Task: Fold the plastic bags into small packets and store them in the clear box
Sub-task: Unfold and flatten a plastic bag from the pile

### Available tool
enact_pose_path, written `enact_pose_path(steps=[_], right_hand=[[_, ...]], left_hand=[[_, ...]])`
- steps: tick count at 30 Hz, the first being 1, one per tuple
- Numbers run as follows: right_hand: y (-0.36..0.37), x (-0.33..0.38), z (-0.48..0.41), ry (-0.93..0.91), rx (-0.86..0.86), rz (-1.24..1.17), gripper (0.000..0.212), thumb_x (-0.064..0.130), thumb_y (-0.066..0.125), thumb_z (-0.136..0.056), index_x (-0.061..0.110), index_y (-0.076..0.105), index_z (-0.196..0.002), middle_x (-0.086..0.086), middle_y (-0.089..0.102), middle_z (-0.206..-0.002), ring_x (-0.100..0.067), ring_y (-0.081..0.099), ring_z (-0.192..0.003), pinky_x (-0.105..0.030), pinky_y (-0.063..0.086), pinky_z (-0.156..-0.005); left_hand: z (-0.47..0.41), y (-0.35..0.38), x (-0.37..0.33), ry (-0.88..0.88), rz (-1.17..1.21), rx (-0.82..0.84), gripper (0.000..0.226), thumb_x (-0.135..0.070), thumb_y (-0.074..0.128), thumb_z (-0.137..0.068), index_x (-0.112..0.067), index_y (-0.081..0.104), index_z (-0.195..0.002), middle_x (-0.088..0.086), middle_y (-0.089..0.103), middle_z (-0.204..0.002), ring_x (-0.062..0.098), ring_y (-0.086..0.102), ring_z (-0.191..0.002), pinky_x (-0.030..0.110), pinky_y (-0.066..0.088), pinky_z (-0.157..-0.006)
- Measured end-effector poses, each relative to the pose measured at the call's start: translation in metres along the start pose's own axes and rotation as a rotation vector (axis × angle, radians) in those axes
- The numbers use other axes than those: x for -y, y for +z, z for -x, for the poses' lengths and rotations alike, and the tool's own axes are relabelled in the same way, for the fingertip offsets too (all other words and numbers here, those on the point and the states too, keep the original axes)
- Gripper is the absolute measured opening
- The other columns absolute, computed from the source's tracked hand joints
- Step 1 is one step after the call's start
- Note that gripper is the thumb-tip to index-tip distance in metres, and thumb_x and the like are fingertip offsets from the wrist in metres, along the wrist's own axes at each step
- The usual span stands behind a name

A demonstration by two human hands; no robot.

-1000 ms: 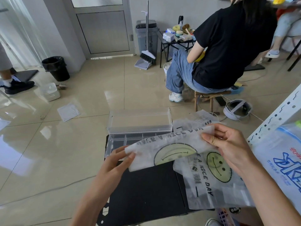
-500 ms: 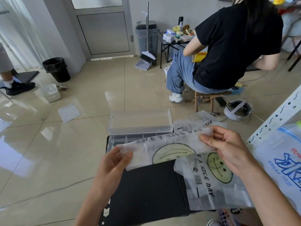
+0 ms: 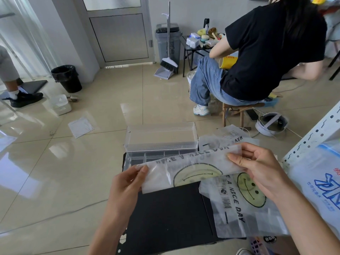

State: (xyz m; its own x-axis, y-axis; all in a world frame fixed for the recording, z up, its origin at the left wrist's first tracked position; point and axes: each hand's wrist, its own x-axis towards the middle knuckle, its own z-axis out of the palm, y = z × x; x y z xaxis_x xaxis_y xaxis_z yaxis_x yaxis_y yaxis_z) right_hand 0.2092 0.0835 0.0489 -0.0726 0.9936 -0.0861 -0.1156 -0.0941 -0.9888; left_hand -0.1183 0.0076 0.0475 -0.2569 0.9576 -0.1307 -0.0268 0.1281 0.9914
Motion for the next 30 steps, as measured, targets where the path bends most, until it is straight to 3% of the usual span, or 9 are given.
enact_pose_path(steps=[3,7,11,15,20,22,25,28,30], right_hand=[[0.001,0.001,0.001,0.002,-0.003,0.001,0.086,0.051,0.104,-0.031,0.010,0.079,-0.102,-0.018,0.077,-0.110,-0.030,0.076,-0.104,-0.030,0.062,-0.089],[0.001,0.002,0.001,0.001,-0.004,0.001,0.084,0.049,0.104,-0.032,0.010,0.079,-0.102,-0.018,0.078,-0.109,-0.029,0.076,-0.103,-0.030,0.063,-0.088],[0.001,0.003,0.001,0.021,0.002,-0.002,0.060,0.026,0.095,-0.055,0.004,0.076,-0.108,-0.019,0.077,-0.110,-0.037,0.073,-0.110,-0.034,0.061,-0.091],[-0.002,0.003,0.001,0.011,-0.018,-0.010,0.086,0.047,0.105,-0.034,0.008,0.078,-0.106,-0.019,0.077,-0.112,-0.031,0.075,-0.106,-0.035,0.061,-0.093],[-0.004,0.005,0.001,0.004,-0.025,-0.030,0.086,0.049,0.105,-0.026,0.011,0.080,-0.099,-0.018,0.078,-0.108,-0.025,0.077,-0.098,-0.030,0.063,-0.086],[-0.004,0.006,0.001,0.005,-0.028,-0.031,0.086,0.049,0.105,-0.025,0.011,0.080,-0.098,-0.017,0.078,-0.107,-0.024,0.077,-0.096,-0.029,0.063,-0.084],[-0.004,0.007,0.002,0.010,-0.018,-0.028,0.085,0.049,0.105,-0.025,0.012,0.081,-0.097,-0.017,0.078,-0.108,-0.024,0.077,-0.097,-0.029,0.063,-0.085],[-0.004,0.007,0.003,0.013,-0.020,-0.022,0.087,0.049,0.105,-0.024,0.010,0.080,-0.098,-0.018,0.078,-0.108,-0.025,0.077,-0.097,-0.029,0.063,-0.084],[-0.004,0.008,0.003,0.011,-0.027,-0.022,0.087,0.050,0.105,-0.024,0.010,0.080,-0.098,-0.017,0.079,-0.107,-0.025,0.077,-0.097,-0.030,0.063,-0.085]], left_hand=[[0.000,0.000,-0.002,-0.018,0.027,-0.032,0.013,-0.020,0.072,-0.094,-0.013,0.083,-0.093,0.007,0.081,-0.095,0.015,0.075,-0.088,0.026,0.054,-0.078],[-0.001,-0.001,-0.003,-0.074,0.121,-0.051,0.013,-0.014,0.077,-0.086,-0.004,0.081,-0.094,0.015,0.081,-0.097,0.021,0.076,-0.090,0.033,0.054,-0.086],[-0.002,-0.002,-0.001,-0.078,0.156,-0.050,0.025,-0.015,0.081,-0.077,0.002,0.079,-0.095,0.018,0.080,-0.099,0.021,0.077,-0.089,0.022,0.060,-0.077],[0.000,-0.003,-0.003,-0.041,0.095,-0.002,0.019,-0.016,0.080,-0.078,-0.002,0.082,-0.091,0.016,0.081,-0.094,0.015,0.077,-0.083,0.016,0.057,-0.070],[0.000,-0.002,-0.008,-0.099,0.125,0.101,0.031,-0.019,0.052,-0.105,-0.004,0.080,-0.107,0.016,0.078,-0.110,0.029,0.073,-0.102,0.048,0.055,-0.093],[0.001,0.000,-0.013,-0.139,0.169,0.107,0.035,-0.013,0.047,-0.106,-0.004,0.081,-0.101,0.014,0.078,-0.112,0.024,0.074,-0.100,0.052,0.054,-0.094],[0.004,0.001,-0.016,-0.138,0.133,0.105,0.041,-0.001,0.048,-0.104,-0.007,0.084,-0.086,0.010,0.080,-0.100,0.017,0.076,-0.092,0.034,0.060,-0.082],[0.006,-0.001,-0.013,-0.102,0.044,0.135,0.035,0.002,0.050,-0.104,-0.008,0.083,-0.098,0.011,0.080,-0.107,0.023,0.075,-0.104,0.033,0.058,-0.087],[0.007,-0.003,-0.014,-0.063,0.006,0.144,0.032,0.001,0.055,-0.101,-0.015,0.084,-0.099,0.011,0.080,-0.105,0.021,0.077,-0.099,0.028,0.060,-0.082]])
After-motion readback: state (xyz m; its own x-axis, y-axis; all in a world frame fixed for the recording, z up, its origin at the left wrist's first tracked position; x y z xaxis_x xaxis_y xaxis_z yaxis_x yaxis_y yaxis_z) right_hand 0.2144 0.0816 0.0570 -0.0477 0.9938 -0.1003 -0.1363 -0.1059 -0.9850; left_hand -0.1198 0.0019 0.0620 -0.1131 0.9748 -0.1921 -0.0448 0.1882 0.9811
